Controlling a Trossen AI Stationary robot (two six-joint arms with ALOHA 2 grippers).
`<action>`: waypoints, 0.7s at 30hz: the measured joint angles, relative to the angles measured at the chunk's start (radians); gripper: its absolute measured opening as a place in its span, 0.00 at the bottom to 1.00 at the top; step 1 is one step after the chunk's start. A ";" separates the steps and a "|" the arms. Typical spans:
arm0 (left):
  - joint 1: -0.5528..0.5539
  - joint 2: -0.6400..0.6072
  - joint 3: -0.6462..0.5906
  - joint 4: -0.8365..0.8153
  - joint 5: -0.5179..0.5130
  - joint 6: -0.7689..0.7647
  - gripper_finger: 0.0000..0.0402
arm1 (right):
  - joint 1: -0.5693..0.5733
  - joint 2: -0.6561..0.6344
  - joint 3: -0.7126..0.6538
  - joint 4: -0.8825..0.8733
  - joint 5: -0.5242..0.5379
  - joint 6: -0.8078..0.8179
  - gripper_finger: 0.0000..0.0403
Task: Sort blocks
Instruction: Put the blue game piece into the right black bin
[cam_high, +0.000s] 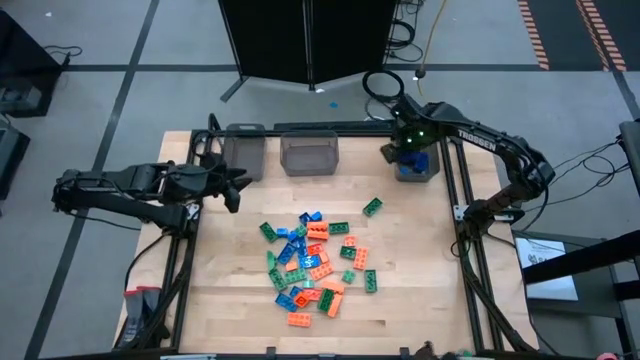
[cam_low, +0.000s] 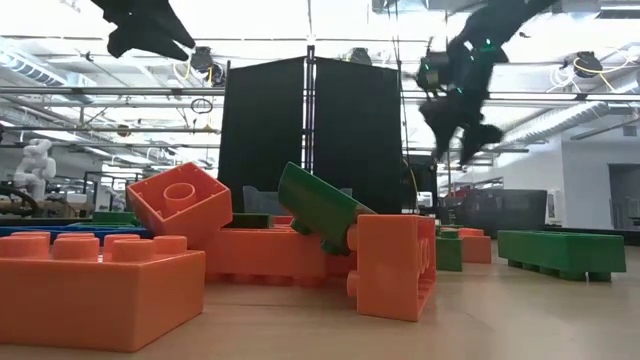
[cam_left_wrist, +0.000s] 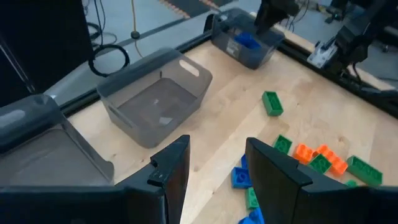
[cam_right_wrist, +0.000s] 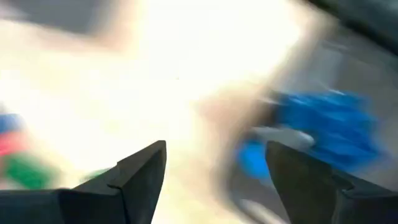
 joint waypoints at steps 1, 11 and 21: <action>0.000 -0.010 0.000 0.000 -0.007 0.002 0.40 | 0.029 0.000 0.011 0.031 -0.053 0.008 0.66; 0.000 -0.077 0.000 -0.001 -0.040 0.001 0.40 | 0.388 0.064 0.033 0.471 -0.041 -0.140 0.64; 0.000 -0.076 0.000 -0.049 -0.040 -0.008 0.40 | 0.500 0.330 0.217 0.464 -0.025 -0.338 0.64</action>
